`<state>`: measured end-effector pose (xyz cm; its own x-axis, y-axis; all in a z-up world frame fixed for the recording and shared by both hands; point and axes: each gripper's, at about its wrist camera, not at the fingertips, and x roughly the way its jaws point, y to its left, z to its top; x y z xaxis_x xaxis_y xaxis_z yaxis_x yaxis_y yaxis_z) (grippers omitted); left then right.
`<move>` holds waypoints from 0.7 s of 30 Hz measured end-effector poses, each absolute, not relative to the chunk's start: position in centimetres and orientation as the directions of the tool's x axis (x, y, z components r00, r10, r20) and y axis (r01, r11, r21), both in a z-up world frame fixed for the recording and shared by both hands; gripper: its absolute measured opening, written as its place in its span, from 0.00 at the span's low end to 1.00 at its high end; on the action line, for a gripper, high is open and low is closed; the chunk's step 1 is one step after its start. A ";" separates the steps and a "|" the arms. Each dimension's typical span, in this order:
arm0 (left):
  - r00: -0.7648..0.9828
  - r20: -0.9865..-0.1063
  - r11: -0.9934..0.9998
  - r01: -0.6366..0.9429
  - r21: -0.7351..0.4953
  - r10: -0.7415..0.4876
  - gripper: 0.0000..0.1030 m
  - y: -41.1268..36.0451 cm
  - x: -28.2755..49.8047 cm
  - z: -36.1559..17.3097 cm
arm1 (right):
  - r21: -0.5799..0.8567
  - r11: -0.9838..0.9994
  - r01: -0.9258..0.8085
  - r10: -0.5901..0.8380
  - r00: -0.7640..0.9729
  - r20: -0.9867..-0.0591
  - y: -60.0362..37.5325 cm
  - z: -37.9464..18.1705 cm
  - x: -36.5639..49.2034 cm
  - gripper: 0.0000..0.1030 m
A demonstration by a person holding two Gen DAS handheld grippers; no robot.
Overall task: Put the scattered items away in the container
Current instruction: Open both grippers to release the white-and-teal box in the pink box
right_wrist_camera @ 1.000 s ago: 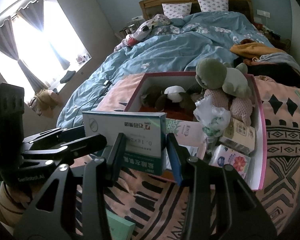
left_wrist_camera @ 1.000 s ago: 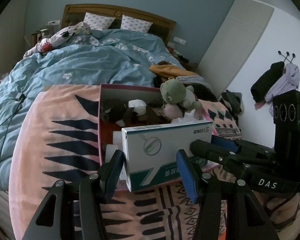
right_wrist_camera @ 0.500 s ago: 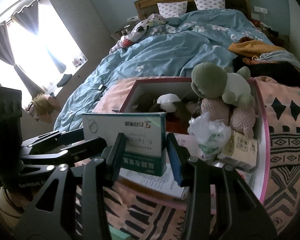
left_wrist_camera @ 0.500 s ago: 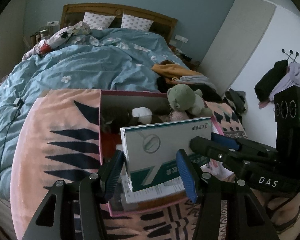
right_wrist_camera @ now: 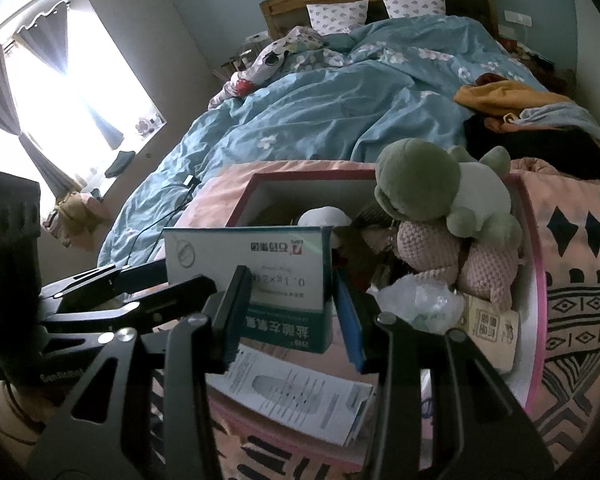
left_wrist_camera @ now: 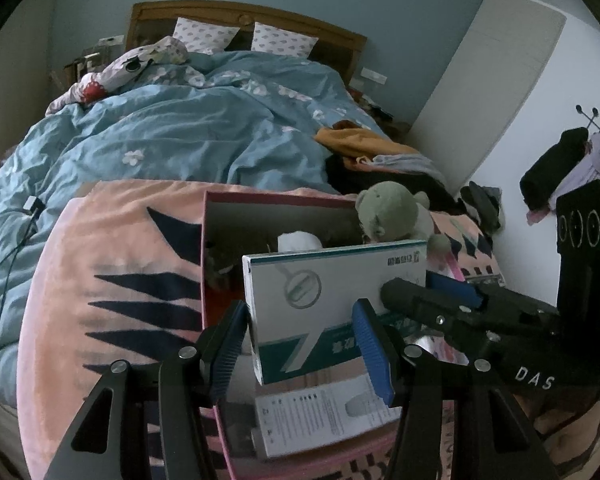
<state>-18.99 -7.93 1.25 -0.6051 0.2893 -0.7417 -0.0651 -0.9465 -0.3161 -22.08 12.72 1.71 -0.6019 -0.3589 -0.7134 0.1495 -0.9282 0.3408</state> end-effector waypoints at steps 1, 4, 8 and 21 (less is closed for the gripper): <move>-0.604 -0.744 -0.947 -0.063 -0.314 0.287 0.53 -7.8 -19.2 1.2 | 0.339 -0.929 0.148 -0.356 -0.602 -0.715 12.8 1.6 -22.3 0.43; -0.601 -0.748 -0.949 -0.060 -0.309 0.281 0.53 -7.6 -19.8 0.8 | 0.335 -0.932 0.138 -0.348 -0.600 -0.720 12.8 1.2 -22.9 0.43; -0.592 -0.752 -0.944 -0.049 -0.326 0.290 0.53 -7.8 -20.5 0.3 | 0.331 -0.935 0.126 -0.339 -0.594 -0.730 12.9 0.6 -23.6 0.43; -0.569 -0.774 -0.951 -0.045 -0.306 0.276 0.52 -7.6 -22.5 -2.2 | 0.322 -0.942 0.092 -0.316 -0.561 -0.765 13.3 -2.0 -25.6 0.43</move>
<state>-22.48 -7.56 -2.18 -0.5693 0.2760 -0.7744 -0.0448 -0.9510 -0.3060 -25.62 13.34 -2.03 -0.5610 -0.3164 -0.7650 0.0918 -0.9421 0.3224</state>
